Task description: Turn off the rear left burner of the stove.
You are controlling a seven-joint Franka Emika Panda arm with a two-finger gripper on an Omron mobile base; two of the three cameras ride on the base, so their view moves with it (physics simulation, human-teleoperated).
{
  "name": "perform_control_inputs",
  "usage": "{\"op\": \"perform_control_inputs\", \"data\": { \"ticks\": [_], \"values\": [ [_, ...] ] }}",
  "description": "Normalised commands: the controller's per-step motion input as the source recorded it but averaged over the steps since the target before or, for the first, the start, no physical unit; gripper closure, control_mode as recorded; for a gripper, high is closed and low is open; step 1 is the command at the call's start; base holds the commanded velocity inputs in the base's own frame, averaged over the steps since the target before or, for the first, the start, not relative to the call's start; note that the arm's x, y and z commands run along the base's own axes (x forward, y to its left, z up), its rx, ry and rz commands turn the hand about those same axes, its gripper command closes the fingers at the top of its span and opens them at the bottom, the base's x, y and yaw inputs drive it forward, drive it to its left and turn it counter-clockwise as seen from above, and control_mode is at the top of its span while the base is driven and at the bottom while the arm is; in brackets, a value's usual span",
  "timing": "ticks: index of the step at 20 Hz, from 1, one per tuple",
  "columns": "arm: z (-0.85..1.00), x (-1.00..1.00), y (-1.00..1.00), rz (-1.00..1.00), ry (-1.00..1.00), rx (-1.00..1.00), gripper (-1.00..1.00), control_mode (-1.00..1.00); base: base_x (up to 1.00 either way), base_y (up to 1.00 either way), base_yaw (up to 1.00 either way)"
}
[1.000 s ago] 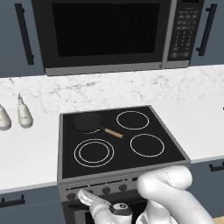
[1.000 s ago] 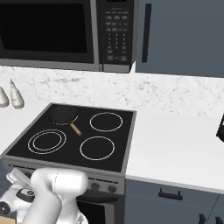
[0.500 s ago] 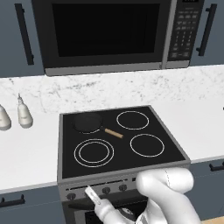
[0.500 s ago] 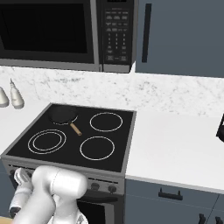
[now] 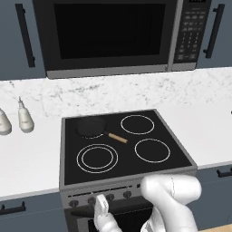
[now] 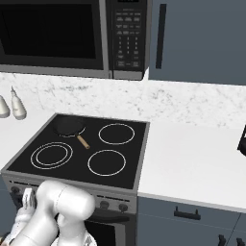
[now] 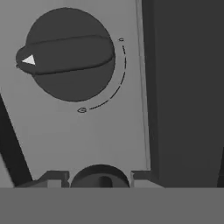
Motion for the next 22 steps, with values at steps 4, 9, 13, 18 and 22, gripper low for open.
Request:
{"op": "perform_control_inputs", "data": {
  "ticks": [4, 9, 13, 18, 22],
  "values": [
    [-0.08, 0.03, 0.0, -0.09, 0.14, 0.67, 1.0, -1.0, 0.0, 0.0, 0.0],
    [0.0, 0.22, 0.04, -0.07, 0.22, 0.64, 1.0, -1.0, 0.0, 0.0, 0.0],
    [0.03, 0.39, 0.13, -0.05, 0.27, 0.6, 1.0, -1.0, 0.0, 0.0, 0.0],
    [0.08, 0.48, 0.21, -0.02, 0.33, 0.56, 1.0, -1.0, 0.0, 0.0, 0.0],
    [0.07, 0.45, 0.39, -0.03, 0.36, 0.53, 1.0, -1.0, 0.0, 0.0, 0.0]
  ]
}}
